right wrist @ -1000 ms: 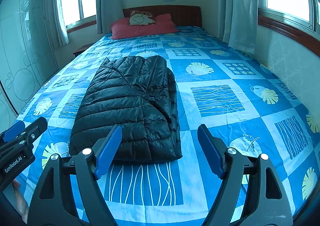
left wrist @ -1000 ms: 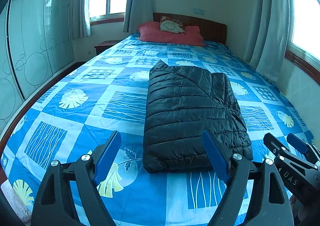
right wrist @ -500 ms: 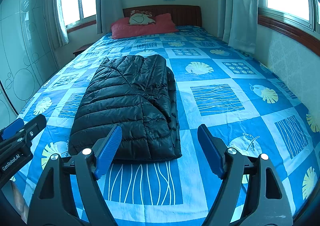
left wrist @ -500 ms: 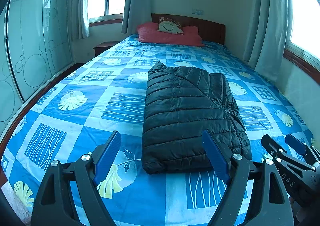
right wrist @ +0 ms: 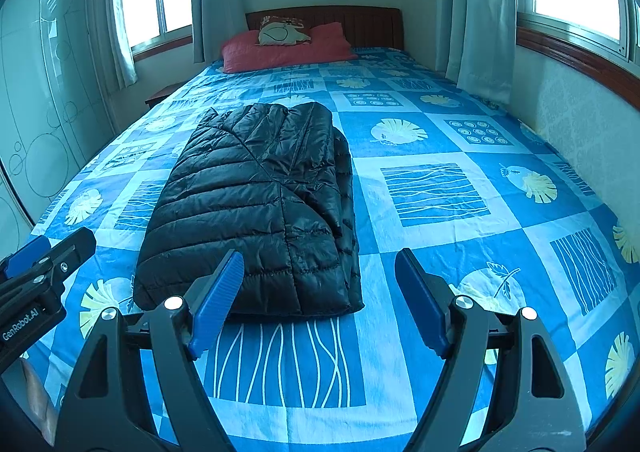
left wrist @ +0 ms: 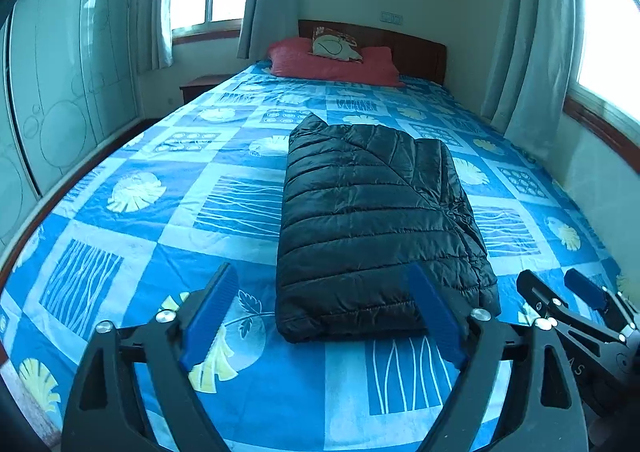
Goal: Fold large clothes
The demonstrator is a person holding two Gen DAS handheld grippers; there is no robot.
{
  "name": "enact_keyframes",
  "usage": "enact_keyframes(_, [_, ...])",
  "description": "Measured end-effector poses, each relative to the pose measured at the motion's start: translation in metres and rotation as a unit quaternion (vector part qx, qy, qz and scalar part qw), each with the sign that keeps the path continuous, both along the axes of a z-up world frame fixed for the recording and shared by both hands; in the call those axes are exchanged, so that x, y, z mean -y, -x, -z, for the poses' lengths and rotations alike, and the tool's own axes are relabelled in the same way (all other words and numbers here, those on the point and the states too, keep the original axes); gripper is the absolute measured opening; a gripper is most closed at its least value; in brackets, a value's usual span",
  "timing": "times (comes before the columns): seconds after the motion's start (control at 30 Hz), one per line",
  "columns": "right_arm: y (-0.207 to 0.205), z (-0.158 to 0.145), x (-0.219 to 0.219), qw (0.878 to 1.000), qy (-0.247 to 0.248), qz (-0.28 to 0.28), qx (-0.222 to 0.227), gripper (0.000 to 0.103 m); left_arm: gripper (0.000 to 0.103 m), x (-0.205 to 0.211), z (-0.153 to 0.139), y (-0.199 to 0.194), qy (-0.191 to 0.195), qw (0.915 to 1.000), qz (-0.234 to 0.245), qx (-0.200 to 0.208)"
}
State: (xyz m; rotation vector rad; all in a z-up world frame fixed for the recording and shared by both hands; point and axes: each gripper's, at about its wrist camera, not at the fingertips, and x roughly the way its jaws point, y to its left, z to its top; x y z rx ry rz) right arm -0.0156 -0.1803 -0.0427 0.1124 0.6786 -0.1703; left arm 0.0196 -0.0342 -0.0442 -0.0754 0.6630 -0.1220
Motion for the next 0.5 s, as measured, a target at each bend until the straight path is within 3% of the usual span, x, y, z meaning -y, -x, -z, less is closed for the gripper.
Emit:
enact_keyframes(0.07, [0.000,0.002,0.000,1.000,-0.001,0.000,-0.001,0.078,0.087,-0.003,0.002,0.001,-0.006,0.9997,-0.023,0.004])
enact_keyframes(0.27, [-0.001,0.005,0.005,1.000,-0.004,0.001,-0.004,0.078,0.087,-0.003,0.006,-0.002,-0.032,0.9991,-0.021,0.019])
enact_keyframes(0.5, [-0.004,0.017,0.032,1.000,-0.010,0.021,-0.006,0.087,0.087,-0.024,0.031,-0.025,-0.035,0.9980,-0.044,-0.028])
